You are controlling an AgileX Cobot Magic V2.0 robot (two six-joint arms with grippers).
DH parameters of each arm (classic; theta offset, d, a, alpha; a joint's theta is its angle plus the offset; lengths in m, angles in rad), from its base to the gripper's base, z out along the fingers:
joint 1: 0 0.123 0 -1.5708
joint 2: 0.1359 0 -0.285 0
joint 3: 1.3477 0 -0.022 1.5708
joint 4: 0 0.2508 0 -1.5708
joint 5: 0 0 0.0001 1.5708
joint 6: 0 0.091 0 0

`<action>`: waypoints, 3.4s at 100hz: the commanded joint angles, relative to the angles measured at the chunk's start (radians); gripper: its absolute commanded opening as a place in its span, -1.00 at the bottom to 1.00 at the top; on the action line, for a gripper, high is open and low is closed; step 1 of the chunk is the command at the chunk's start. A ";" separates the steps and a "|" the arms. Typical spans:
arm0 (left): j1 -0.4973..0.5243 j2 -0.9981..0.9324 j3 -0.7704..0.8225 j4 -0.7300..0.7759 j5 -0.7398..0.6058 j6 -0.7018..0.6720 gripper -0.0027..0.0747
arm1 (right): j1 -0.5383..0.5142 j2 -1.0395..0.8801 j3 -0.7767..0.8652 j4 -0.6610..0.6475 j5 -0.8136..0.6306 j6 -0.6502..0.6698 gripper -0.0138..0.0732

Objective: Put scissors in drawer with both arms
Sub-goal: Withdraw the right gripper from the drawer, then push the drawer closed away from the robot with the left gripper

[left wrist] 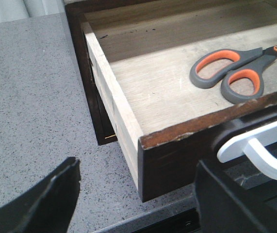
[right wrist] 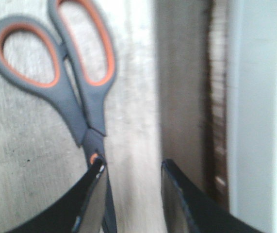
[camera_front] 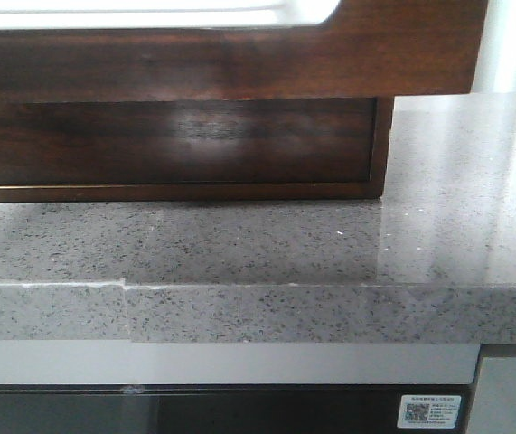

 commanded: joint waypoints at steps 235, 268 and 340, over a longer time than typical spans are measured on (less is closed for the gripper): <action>0.030 -0.172 0.129 0.073 -0.190 -0.016 -0.98 | -0.830 -0.959 1.148 0.380 -0.502 0.488 -0.84; 0.071 -0.405 0.573 0.086 -0.621 -0.042 -0.98 | -0.830 -0.959 1.148 0.380 -0.502 0.488 -0.84; 0.136 -0.459 0.745 0.180 -0.798 -0.165 -0.98 | -0.830 -0.955 1.148 0.380 -0.502 0.488 -0.84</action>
